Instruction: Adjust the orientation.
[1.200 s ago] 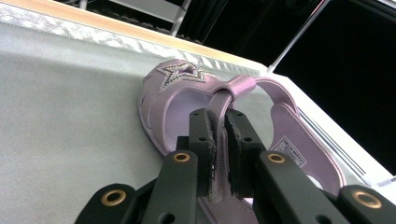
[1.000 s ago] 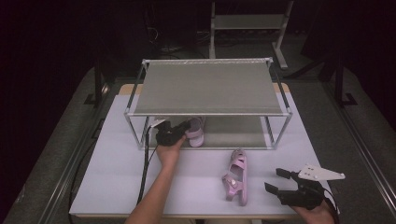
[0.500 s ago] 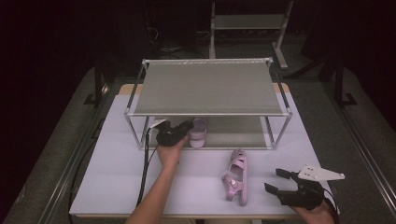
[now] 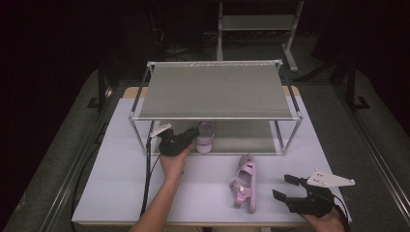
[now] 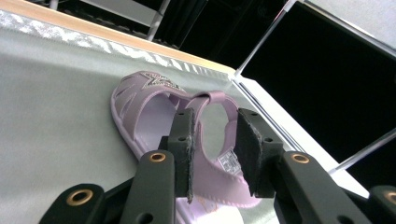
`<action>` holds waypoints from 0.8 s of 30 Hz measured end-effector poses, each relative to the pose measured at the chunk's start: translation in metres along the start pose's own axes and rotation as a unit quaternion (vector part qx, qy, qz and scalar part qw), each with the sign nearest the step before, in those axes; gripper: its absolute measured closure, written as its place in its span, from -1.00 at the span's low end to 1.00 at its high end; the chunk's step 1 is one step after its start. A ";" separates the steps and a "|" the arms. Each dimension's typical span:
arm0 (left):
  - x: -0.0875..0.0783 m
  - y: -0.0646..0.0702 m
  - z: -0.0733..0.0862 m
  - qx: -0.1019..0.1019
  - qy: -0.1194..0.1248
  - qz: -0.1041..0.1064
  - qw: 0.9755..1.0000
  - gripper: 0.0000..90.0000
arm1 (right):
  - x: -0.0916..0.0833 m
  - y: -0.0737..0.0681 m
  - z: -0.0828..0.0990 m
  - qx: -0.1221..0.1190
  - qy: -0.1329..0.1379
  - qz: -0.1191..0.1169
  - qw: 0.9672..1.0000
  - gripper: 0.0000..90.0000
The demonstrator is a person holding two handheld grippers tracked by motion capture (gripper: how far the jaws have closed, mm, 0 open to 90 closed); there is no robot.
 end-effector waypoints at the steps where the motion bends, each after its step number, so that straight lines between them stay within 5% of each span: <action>1: -0.001 0.000 0.001 -0.002 0.000 0.000 1.000 0.50 | 0.000 0.000 0.000 0.000 0.000 0.000 1.000 -0.43; 9: -0.013 0.003 0.005 -0.001 -0.001 0.013 1.000 0.46 | 0.003 -0.003 -0.002 -0.003 -0.001 -0.004 1.000 -0.41; 24: -0.029 0.009 0.013 0.006 -0.010 0.020 1.000 0.40 | 0.005 -0.010 -0.006 -0.012 0.009 -0.030 0.999 -0.07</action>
Point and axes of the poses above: each handheld gripper's, and its own axes: x roughly forward along the jaws, z roughly out of its underside, y roughly to its right, the point moved 2 cm from there along x, roughly forward along the jaws, and after that the axes turned 7 degrees about -y, right-handed, at the moved point
